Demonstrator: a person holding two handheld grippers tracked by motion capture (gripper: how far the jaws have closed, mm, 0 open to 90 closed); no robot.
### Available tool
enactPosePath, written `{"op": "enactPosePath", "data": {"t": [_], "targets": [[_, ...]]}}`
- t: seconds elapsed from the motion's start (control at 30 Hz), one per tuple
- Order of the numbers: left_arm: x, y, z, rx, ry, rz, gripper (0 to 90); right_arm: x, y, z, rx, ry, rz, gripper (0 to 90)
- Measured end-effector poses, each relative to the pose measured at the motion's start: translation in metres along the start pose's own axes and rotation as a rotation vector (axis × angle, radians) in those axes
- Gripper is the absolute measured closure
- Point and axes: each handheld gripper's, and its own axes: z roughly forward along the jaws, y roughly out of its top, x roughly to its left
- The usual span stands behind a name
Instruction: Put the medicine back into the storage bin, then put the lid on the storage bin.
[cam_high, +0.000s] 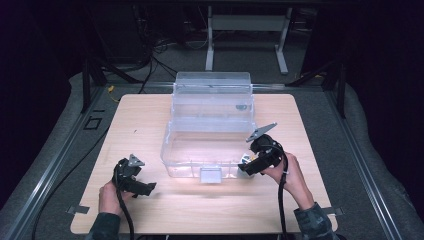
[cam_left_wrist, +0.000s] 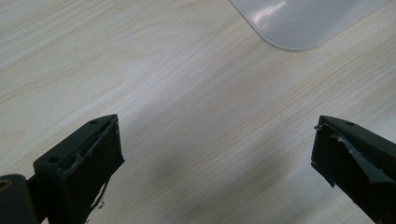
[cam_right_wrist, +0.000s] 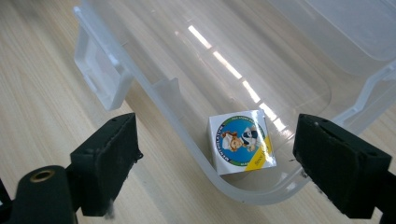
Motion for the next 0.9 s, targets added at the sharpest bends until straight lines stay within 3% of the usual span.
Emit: {"op": "enactPosePath", "data": {"t": [0.07, 0.27, 0.4, 0.53, 0.73, 0.9], "targets": [[0.000, 0.002, -0.002, -0.007, 0.006, 0.003, 1.8, 0.000, 0.000, 0.001, 0.016, 0.000, -0.005, 14.1], [-0.003, 0.009, -0.011, -0.015, 0.040, 0.036, 1.9, 0.003, -0.002, -0.003, -0.001, 0.009, -0.021, 14.7], [-0.001, 0.018, -0.020, -0.060, 0.025, 0.032, 1.7, 0.003, -0.002, -0.007, -0.020, 0.007, -0.018, 14.9], [0.003, 0.033, -0.027, -0.087, 0.014, 0.045, 1.4, 0.005, -0.004, -0.007, -0.042, 0.048, -0.015, 15.6], [0.017, 0.056, -0.039, -0.152, -0.032, 0.039, 0.3, 0.006, -0.006, -0.007, -0.041, 0.042, -0.018, 15.8], [0.028, 0.071, -0.049, -0.195, -0.046, 0.030, 0.2, 0.005, -0.006, -0.008, -0.050, 0.053, -0.013, 15.8]]}}
